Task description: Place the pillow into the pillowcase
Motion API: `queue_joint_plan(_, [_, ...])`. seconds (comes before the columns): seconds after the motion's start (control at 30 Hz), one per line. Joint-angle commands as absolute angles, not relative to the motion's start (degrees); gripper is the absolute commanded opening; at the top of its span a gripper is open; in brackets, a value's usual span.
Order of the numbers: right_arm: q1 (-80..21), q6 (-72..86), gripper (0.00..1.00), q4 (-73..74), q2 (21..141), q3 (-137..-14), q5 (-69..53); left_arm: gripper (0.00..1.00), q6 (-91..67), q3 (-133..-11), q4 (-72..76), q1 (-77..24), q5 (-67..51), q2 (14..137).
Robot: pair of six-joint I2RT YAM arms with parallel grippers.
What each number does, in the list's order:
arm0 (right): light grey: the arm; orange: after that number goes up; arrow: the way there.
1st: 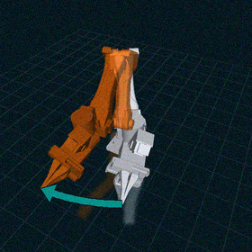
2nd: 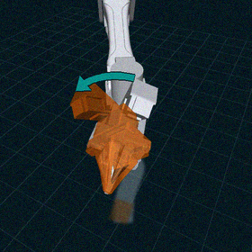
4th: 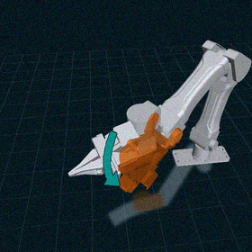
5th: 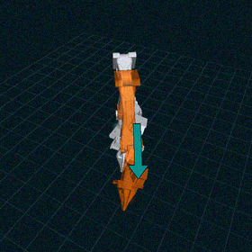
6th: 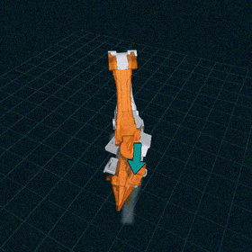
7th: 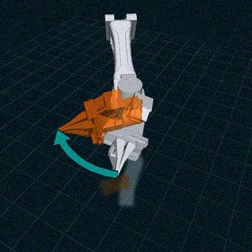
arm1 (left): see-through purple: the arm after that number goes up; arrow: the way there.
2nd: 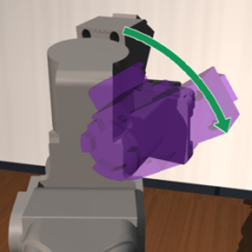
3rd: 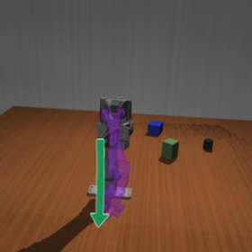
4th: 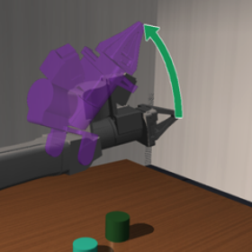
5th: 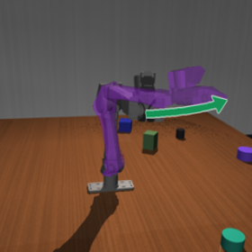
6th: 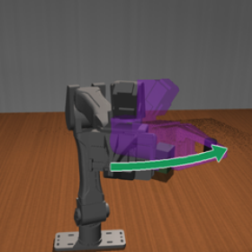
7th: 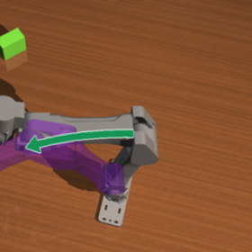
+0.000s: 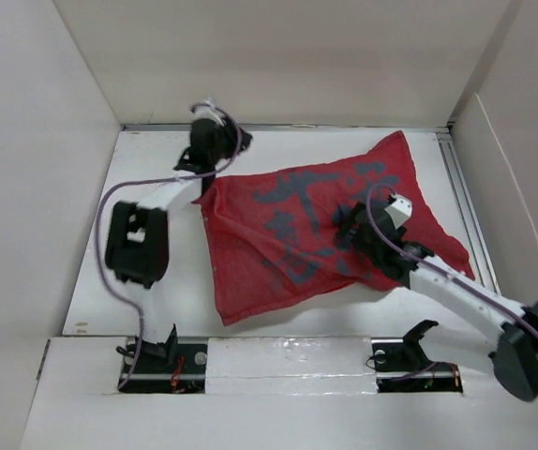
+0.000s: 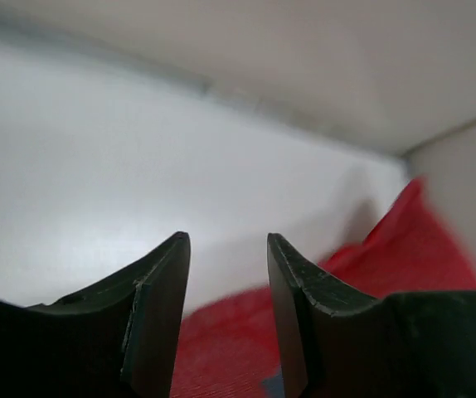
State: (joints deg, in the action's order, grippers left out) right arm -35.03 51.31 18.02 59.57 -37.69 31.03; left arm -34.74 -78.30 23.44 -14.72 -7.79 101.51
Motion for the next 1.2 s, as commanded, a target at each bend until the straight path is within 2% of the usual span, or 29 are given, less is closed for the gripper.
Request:
queue_joint_plan(0.0, [-30.3, 47.9, 1.00, 7.9, 68.8, -40.1, 27.4, 0.38, -30.9, -79.2, 21.8, -20.5, -12.6, 109.2])
queue_joint_plan(0.07, [-27.2, 44.4, 1.00, 1.0, 73.5, -43.7, 21.0, 0.38, -28.3, -79.7, 17.2, -22.9, -8.4, 109.9])
queue_joint_plan(0.13, [-25.5, 36.9, 1.00, -2.0, 82.5, -48.6, 15.7, 0.31, -27.8, -77.7, 13.6, -25.7, -6.5, 107.9])
queue_joint_plan(0.17, [-24.7, 34.7, 1.00, -2.0, 85.7, -52.0, 8.2, 0.27, -27.8, -72.9, 13.5, -26.5, -5.8, 106.5])
queue_joint_plan(0.23, [-24.7, 27.1, 1.00, -2.6, 94.6, -61.8, 0.9, 0.19, -29.2, -65.9, 13.5, -28.7, -5.0, 99.4])
queue_joint_plan(0.27, [-25.3, 25.5, 1.00, -0.2, 97.4, -65.2, -2.4, 0.19, -29.8, -61.9, 15.4, -29.5, -3.3, 96.2])
queue_joint_plan(0.33, [-26.4, 24.1, 1.00, 4.0, 101.8, -72.5, -0.5, 0.19, -32.3, -50.5, 16.3, -31.1, 1.1, 89.9])
queue_joint_plan(0.4, [-27.7, 24.1, 1.00, 2.2, 100.7, -71.1, 3.2, 0.23, -32.9, -44.3, 17.0, -31.1, 3.4, 82.9])
queue_joint_plan(0.47, [-27.0, 27.0, 1.00, -0.4, 97.9, -66.5, 2.7, 0.24, -32.9, -43.6, 14.6, -29.7, 4.0, 79.5])
queue_joint_plan(0.63, [-25.6, 27.5, 1.00, -1.2, 88.6, -61.0, 6.8, 0.25, -32.9, -44.1, 8.3, -28.6, 12.3, 77.7])
queue_joint_plan(0.7, [-24.9, 27.5, 1.00, -0.1, 80.5, -57.3, 9.1, 0.32, -34.4, -44.7, 6.5, -28.6, 14.6, 77.7])
queue_joint_plan(0.77, [-24.3, 27.5, 1.00, 3.2, 74.9, -54.0, 13.0, 0.49, -36.6, -44.7, 3.3, -28.6, 17.0, 76.2])
queue_joint_plan(0.87, [-24.3, 29.1, 1.00, 10.3, 64.2, -50.7, 14.9, 0.67, -38.8, -44.7, -3.3, -28.6, 19.0, 70.9])
queue_joint_plan(0.9, [-25.0, 30.1, 1.00, 11.9, 58.8, -48.4, 15.6, 0.75, -40.6, -44.7, -5.3, -29.4, 19.6, 68.9])
queue_joint_plan(1.03, [-32.1, 33.9, 1.00, 18.3, 45.2, -41.5, 17.1, 0.78, -43.4, -41.5, -8.1, -35.8, 15.7, 56.9])
queue_joint_plan(1.07, [-34.0, 36.5, 1.00, 21.0, 43.1, -40.2, 17.1, 0.79, -43.4, -40.0, -3.3, -36.9, 10.8, 52.3])
queue_joint_plan(1.17, [-40.3, 42.3, 1.00, 25.4, 39.6, -36.7, 21.4, 0.84, -45.6, -32.5, 7.3, -39.2, 2.5, 49.7])
